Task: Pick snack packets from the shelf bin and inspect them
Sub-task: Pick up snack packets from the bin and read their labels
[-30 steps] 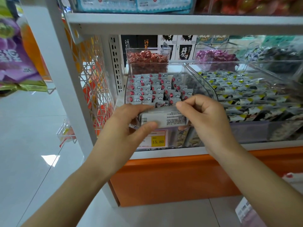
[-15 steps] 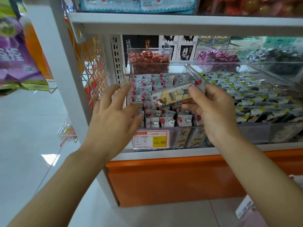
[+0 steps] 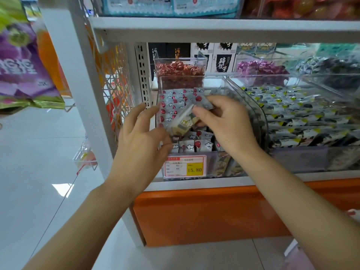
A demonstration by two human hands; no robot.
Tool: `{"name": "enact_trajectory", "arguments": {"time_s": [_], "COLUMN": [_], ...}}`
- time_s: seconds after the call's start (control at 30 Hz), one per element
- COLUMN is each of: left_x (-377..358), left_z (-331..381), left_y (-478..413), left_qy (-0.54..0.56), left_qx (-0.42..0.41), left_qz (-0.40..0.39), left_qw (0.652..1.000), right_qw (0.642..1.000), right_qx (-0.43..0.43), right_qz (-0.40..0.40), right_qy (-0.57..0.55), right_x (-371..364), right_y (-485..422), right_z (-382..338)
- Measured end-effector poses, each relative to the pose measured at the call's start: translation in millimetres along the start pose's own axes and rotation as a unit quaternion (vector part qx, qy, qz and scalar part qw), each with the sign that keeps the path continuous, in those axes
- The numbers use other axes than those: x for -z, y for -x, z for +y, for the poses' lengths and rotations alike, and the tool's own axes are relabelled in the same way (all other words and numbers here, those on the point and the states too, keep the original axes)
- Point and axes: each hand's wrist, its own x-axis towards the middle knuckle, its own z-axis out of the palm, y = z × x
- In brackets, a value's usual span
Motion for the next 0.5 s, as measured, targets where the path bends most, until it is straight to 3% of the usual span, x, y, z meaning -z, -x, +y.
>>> {"name": "enact_trajectory", "arguments": {"time_s": [0.13, 0.3, 0.5], "left_x": [1, 5, 10], "left_z": [-1, -4, -10], "left_y": [4, 4, 2], "left_qy": [0.011, 0.049, 0.062], "left_qx": [-0.021, 0.012, 0.046], "left_qz": [0.010, 0.021, 0.054], "left_qw": [1.000, 0.999, 0.996], "right_qw": [0.995, 0.982, 0.909], "right_qx": [0.041, 0.071, 0.139], "right_qz": [-0.056, -0.094, -0.217], "right_qy": [0.076, 0.147, 0.328], "right_x": [-18, -33, -33], "right_y": [-2, -8, -14], "right_z": [-7, -10, -3]}}
